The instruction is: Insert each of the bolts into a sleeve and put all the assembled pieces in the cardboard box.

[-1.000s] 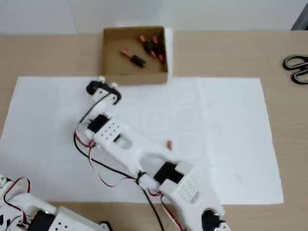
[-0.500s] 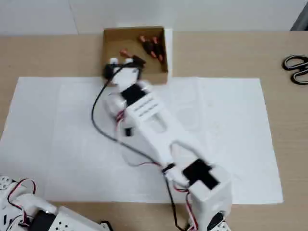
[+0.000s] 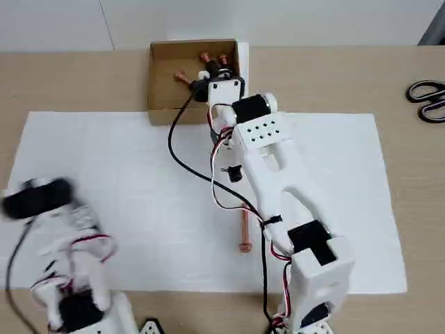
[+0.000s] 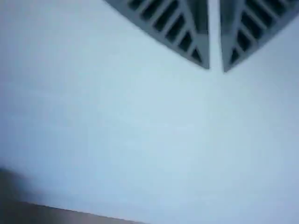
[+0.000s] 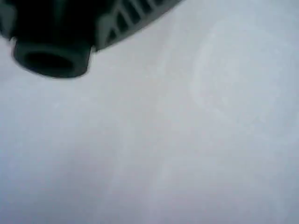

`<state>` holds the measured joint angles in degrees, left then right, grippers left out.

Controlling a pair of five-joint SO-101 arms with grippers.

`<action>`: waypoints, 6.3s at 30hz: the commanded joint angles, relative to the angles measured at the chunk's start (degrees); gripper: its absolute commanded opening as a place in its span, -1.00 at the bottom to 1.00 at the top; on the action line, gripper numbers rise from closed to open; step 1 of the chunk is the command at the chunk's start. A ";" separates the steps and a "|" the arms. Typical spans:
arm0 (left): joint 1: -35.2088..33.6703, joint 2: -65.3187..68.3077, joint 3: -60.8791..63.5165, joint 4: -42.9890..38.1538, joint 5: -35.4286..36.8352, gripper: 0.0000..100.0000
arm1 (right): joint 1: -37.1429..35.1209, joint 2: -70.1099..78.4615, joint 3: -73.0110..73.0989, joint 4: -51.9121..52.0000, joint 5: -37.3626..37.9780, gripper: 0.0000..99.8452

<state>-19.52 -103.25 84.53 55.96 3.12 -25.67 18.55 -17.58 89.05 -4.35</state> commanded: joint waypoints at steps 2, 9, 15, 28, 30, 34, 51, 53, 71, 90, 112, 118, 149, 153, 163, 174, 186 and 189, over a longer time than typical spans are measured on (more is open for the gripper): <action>10.37 -0.44 -1.98 -0.53 0.00 -0.99 | 0.31 5.85 -1.32 -1.45 -0.18 -0.99; 10.46 -0.44 -1.98 -7.65 0.00 -0.99 | 0.75 11.82 -1.32 -9.19 0.26 -0.99; 10.46 -0.44 -1.98 -7.74 -0.09 -0.99 | 3.21 13.41 -1.32 -11.12 0.26 -0.85; 10.55 -0.53 -1.98 -7.91 -0.09 -0.99 | 4.88 13.49 -1.41 -12.00 0.26 -0.78; 10.46 -0.53 -1.98 -7.91 -0.09 -0.99 | 4.88 13.41 -1.41 -11.82 0.09 -0.70; 10.46 -0.53 -1.98 -7.82 -0.09 -0.99 | 4.79 13.41 -1.41 -11.56 0.18 -0.62; 10.46 -0.53 -2.15 -7.65 -0.09 -0.99 | 4.70 13.93 -4.13 -9.01 0.18 -0.63; 10.46 -0.53 -2.15 -7.65 -0.09 -0.99 | 4.62 13.93 -4.13 -9.01 0.18 -0.63; 10.73 -0.18 -10.15 6.59 1.23 -0.99 | 3.47 12.35 -9.23 -1.80 0.00 -0.99; 20.75 50.46 -47.69 21.63 3.60 -0.99 | 10.24 -28.44 -9.67 9.10 -0.09 -0.99; 31.30 100.57 -80.75 31.12 -7.38 -0.99 | 32.22 -104.75 63.74 -20.53 0.26 -0.99; 38.86 104.18 -89.19 38.86 -38.42 -0.99 | 36.62 -123.30 83.52 -29.58 5.45 -0.99; 54.33 118.86 -91.47 44.40 -91.87 -0.99 | 74.86 -122.59 90.11 -29.49 8.97 -0.99; 55.91 119.03 -94.46 44.40 -92.04 -0.99 | 76.97 -122.59 90.29 -29.49 8.97 -0.99; 58.81 119.03 -95.96 44.31 -91.78 -0.78 | 77.85 -122.59 90.02 -29.41 8.97 -0.99; 59.16 119.74 -95.96 37.54 -92.04 -0.67 | 77.67 -122.59 88.88 -28.09 8.97 -0.99; 60.04 128.18 -98.86 35.52 -91.87 -0.67 | 77.76 -122.59 86.24 -23.43 8.88 -0.99; 60.04 130.73 -100.35 35.52 -91.96 -0.67 | 77.76 -122.59 86.24 -23.43 8.88 -0.99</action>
<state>40.26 26.95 -12.97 92.44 -76.26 51.87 -103.21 71.82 65.49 4.53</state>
